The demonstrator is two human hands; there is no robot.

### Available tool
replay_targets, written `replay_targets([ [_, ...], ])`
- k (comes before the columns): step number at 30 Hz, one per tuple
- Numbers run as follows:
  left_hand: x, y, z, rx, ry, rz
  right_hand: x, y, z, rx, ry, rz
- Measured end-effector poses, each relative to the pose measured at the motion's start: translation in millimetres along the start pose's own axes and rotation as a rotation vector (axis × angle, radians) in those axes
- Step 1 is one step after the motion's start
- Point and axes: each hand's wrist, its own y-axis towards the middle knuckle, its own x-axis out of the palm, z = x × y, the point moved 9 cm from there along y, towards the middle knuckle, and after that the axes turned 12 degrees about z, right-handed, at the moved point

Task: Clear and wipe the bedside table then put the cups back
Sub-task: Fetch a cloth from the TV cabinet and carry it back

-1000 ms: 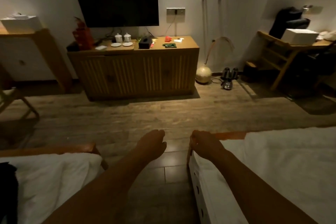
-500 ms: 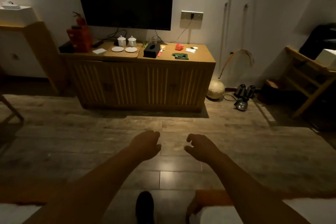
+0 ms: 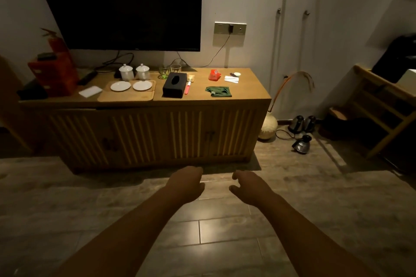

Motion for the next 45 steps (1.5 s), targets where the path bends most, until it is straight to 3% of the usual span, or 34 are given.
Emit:
replay_targets([
  [9, 16, 170, -21, 0.054, -0.010, -0.015, -7, 174, 23, 0.007, 0.093, 0.025],
  [18, 31, 387, -27, -0.009, -0.020, -0.046, -15, 394, 88, 0.015, 0.134, -0.029],
  [30, 74, 568, -67, -0.053, -0.011, -0.132, -5, 585, 115, -0.011, 0.078, -0.105],
  [40, 129, 730, -125, -0.005, -0.060, -0.212, 35, 740, 130, 0.087, 0.053, -0.177],
  [45, 143, 783, -139, 0.011, -0.084, -0.191, 43, 799, 138, 0.141, 0.060, -0.129],
])
